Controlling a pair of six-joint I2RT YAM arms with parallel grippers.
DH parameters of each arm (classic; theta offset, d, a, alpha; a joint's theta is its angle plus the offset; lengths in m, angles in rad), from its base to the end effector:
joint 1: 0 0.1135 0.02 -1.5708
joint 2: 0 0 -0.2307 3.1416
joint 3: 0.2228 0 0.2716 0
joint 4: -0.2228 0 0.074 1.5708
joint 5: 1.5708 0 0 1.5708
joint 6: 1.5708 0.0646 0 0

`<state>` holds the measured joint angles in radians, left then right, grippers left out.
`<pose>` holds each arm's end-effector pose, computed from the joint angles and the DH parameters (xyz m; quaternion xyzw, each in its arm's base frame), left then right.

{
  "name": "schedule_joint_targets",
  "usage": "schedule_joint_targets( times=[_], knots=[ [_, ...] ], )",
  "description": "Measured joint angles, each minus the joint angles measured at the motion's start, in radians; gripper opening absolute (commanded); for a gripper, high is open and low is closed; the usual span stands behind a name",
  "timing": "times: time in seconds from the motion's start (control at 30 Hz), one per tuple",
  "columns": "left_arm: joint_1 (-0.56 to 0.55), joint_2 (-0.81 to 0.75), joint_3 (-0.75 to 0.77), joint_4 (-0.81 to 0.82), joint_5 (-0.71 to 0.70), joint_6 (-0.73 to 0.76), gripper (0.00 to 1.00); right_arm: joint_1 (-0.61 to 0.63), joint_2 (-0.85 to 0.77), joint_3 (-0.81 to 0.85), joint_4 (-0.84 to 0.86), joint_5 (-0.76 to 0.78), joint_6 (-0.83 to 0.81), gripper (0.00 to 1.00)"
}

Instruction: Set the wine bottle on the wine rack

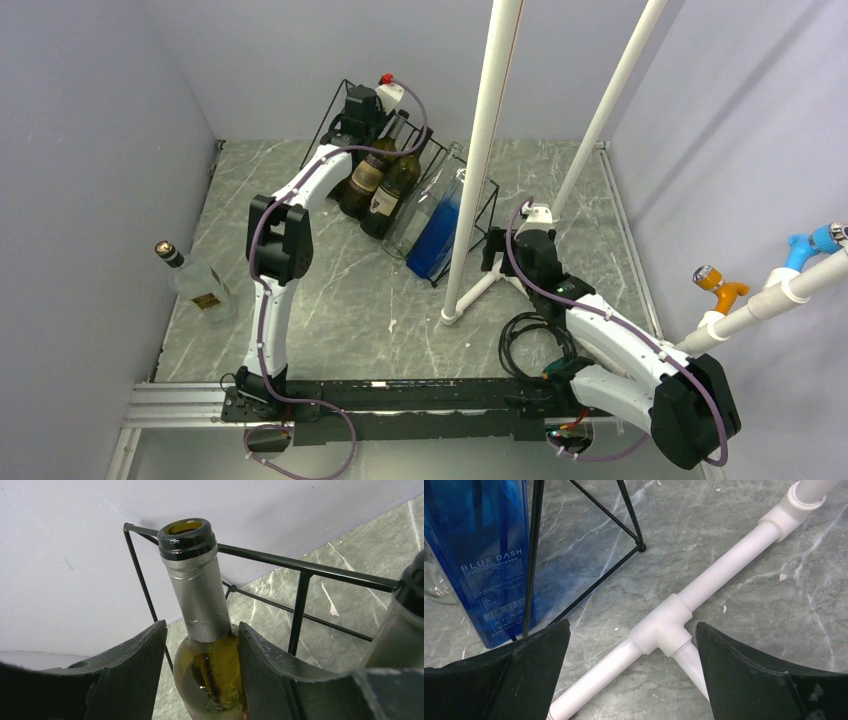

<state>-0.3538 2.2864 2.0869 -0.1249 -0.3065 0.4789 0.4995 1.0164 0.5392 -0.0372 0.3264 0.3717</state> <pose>0.5428 -0.1797 0.2507 0.2431 0.7700 0.1598 0.5679 0.2549 0.1155 0.1748 0.0273 0.8557 0.0826 0.5101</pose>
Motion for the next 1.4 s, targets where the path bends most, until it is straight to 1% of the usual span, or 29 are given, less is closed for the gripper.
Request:
schedule_joint_targets(
  times=[0.17,0.23,0.37,0.4,0.57,0.73,0.83,0.93,1.07,1.17,1.2,1.3,1.4],
  knots=[
    [0.002,0.000,0.007,-0.003,-0.006,0.018,0.75,0.000,-0.002,0.004,-0.019,-0.014,0.000,1.00],
    [0.003,-0.003,0.012,-0.010,-0.009,0.018,0.84,0.000,-0.003,0.006,-0.029,-0.016,-0.001,1.00],
    [0.008,-0.023,0.012,-0.036,-0.010,0.010,0.98,0.000,-0.005,0.024,-0.047,-0.017,-0.001,1.00],
    [0.008,-0.030,0.011,-0.048,-0.010,0.009,0.99,0.000,-0.005,0.031,-0.053,-0.017,-0.001,1.00],
    [0.007,-0.100,0.008,-0.164,-0.026,0.003,1.00,0.000,-0.016,0.055,-0.080,-0.017,-0.002,1.00],
    [0.007,-0.237,0.008,-0.266,-0.033,-0.042,1.00,0.000,-0.039,0.056,-0.096,-0.018,-0.001,1.00],
    [0.008,-0.366,-0.002,-0.323,-0.025,-0.114,1.00,0.000,-0.053,0.056,-0.100,-0.018,0.000,1.00],
    [0.008,-0.545,-0.069,-0.359,0.012,-0.218,1.00,0.000,-0.070,0.056,-0.108,-0.017,0.002,1.00],
    [0.008,-0.848,-0.266,-0.360,0.091,-0.362,1.00,0.000,-0.086,0.056,-0.116,-0.016,0.003,1.00],
    [0.008,-1.096,-0.467,-0.375,0.111,-0.402,1.00,0.000,-0.101,0.056,-0.123,-0.012,0.003,1.00],
    [0.006,-1.159,-0.514,-0.380,0.097,-0.404,1.00,0.000,-0.108,0.056,-0.123,-0.011,0.003,1.00],
    [0.005,-1.345,-0.660,-0.407,-0.048,-0.396,1.00,0.000,-0.147,0.046,-0.117,-0.005,0.002,1.00],
    [0.006,-1.488,-0.771,-0.438,-0.253,-0.387,0.99,0.000,-0.187,0.024,-0.111,0.005,-0.002,1.00]
  ],
)
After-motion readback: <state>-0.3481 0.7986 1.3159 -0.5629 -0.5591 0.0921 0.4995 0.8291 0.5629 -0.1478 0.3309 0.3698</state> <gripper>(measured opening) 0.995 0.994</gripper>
